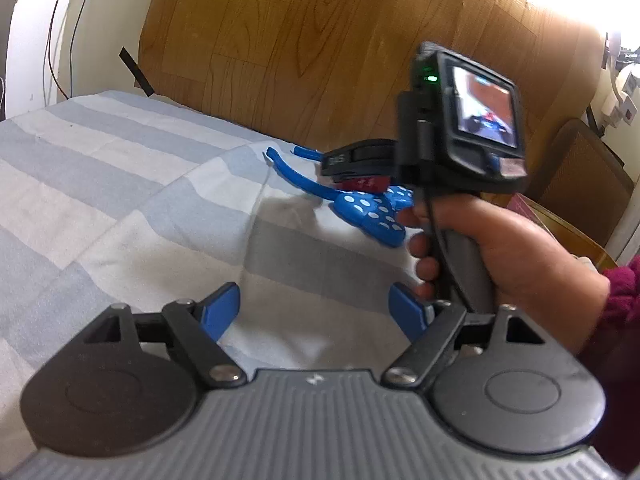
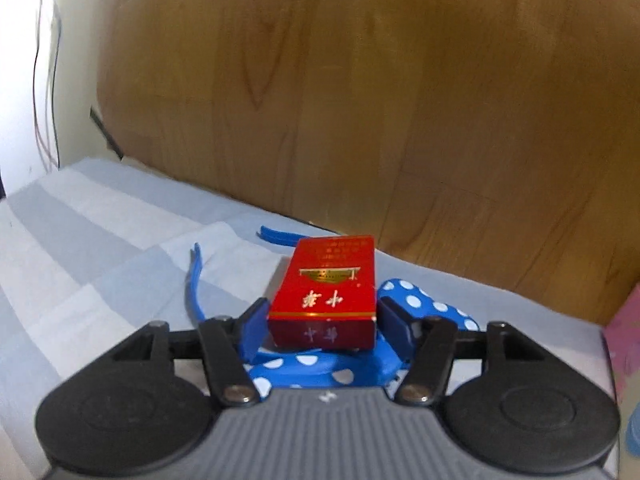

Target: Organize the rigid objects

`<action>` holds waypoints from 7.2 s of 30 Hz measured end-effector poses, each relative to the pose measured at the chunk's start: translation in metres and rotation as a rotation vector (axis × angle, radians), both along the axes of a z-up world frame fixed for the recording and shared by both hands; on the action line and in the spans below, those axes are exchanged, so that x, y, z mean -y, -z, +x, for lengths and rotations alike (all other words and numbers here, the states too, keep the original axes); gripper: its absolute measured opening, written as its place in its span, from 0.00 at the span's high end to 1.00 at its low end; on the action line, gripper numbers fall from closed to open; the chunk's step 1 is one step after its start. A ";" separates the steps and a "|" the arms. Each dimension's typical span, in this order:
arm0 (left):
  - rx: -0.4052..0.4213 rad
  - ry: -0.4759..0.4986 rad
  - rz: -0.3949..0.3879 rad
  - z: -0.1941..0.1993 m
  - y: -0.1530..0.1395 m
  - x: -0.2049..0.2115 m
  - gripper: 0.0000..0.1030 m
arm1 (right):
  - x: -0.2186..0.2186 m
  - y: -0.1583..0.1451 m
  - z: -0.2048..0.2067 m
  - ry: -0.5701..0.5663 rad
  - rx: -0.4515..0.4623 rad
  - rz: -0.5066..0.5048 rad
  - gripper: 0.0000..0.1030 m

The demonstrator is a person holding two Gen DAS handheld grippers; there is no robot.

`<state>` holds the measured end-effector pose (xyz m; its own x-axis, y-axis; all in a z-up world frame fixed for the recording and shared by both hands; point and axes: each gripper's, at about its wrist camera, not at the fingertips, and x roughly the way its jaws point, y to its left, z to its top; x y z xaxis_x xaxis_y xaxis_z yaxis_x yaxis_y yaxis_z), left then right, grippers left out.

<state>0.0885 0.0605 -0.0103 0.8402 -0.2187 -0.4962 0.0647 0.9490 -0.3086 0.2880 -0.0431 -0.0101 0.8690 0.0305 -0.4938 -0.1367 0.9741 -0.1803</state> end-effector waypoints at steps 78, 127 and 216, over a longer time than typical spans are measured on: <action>-0.109 0.572 -0.149 -0.047 -0.038 0.137 0.38 | 0.200 0.015 -0.326 -0.208 0.086 0.085 0.52; 0.058 0.279 0.315 -0.036 -0.052 0.161 0.22 | 0.225 -0.007 -0.326 0.157 0.230 0.305 0.43; 0.003 -0.202 -0.077 0.001 -0.016 -0.034 0.15 | -0.055 0.011 -0.020 -0.272 -0.044 -0.150 0.69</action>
